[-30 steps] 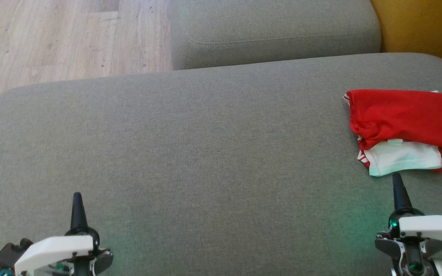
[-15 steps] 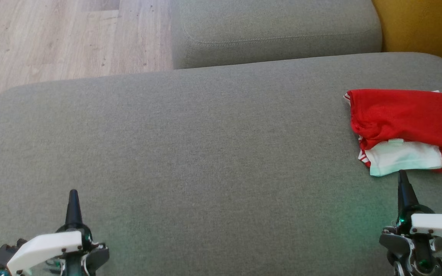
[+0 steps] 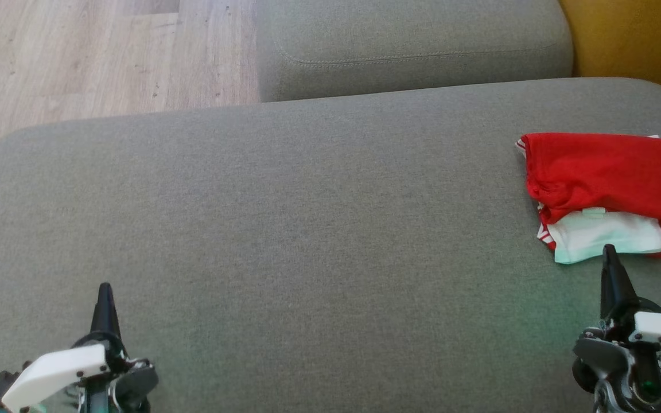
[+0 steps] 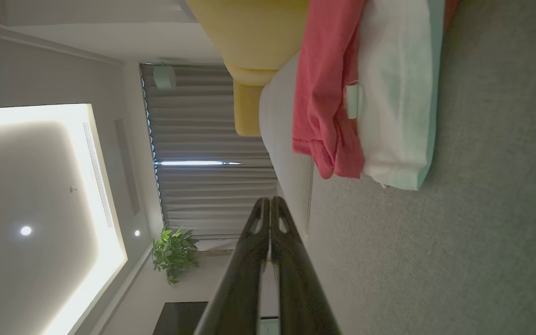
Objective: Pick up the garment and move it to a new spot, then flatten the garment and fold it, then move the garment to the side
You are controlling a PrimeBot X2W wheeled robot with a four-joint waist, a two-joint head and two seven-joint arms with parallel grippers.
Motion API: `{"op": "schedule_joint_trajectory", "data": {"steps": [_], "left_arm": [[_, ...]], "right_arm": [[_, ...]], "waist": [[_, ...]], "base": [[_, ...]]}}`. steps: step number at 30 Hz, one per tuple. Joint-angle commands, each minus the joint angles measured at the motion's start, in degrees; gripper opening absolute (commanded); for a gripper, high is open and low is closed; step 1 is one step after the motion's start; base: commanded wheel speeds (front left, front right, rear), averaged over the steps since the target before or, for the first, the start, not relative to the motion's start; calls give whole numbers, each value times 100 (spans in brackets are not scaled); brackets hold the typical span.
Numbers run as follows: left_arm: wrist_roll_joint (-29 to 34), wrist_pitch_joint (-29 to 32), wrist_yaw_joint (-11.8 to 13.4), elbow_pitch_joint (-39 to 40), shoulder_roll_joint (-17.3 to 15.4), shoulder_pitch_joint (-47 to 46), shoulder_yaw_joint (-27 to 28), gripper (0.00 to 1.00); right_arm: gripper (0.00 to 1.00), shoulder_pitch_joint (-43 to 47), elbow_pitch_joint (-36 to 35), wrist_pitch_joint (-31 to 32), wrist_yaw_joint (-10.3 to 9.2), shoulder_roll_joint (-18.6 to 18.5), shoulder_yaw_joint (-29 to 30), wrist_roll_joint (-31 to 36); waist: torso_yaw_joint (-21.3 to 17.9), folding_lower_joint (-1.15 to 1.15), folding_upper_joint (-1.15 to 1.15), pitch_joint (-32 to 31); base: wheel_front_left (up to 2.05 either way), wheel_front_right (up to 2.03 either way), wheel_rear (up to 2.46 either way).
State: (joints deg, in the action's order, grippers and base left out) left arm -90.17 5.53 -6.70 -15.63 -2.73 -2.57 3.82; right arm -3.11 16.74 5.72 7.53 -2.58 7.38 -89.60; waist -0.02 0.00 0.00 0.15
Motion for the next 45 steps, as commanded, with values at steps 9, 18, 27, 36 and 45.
{"op": "schedule_joint_trajectory", "data": {"steps": [9, 18, 27, 36, 45], "left_arm": [[-218, 77, -79, 157, -35, -361, 247, 0], [-215, 80, -79, 157, -32, -361, 251, 0], [-212, 83, -79, 158, -30, -361, 254, 0], [-210, 85, -79, 158, -28, -361, 257, 0], [-208, 87, -79, 158, -27, -361, 260, 0]], "right_arm": [[0, -308, -271, 79, -4, -33, -83, -254], [0, -308, -271, 79, -4, -33, -83, -254], [0, -308, -271, 80, -4, -32, -82, -253], [0, -308, -271, 80, -4, -32, -82, -253], [0, -308, -271, 80, -4, -32, -81, -253]], "waist": [[2, 0, 0, 3], [2, 0, 0, 3], [2, 0, 0, 3], [2, 0, 0, 3], [2, 0, 0, 3]], "base": [[0, 0, 0], [0, 0, 0], [0, 0, 0], [0, 0, 0], [0, 0, 0]]}}
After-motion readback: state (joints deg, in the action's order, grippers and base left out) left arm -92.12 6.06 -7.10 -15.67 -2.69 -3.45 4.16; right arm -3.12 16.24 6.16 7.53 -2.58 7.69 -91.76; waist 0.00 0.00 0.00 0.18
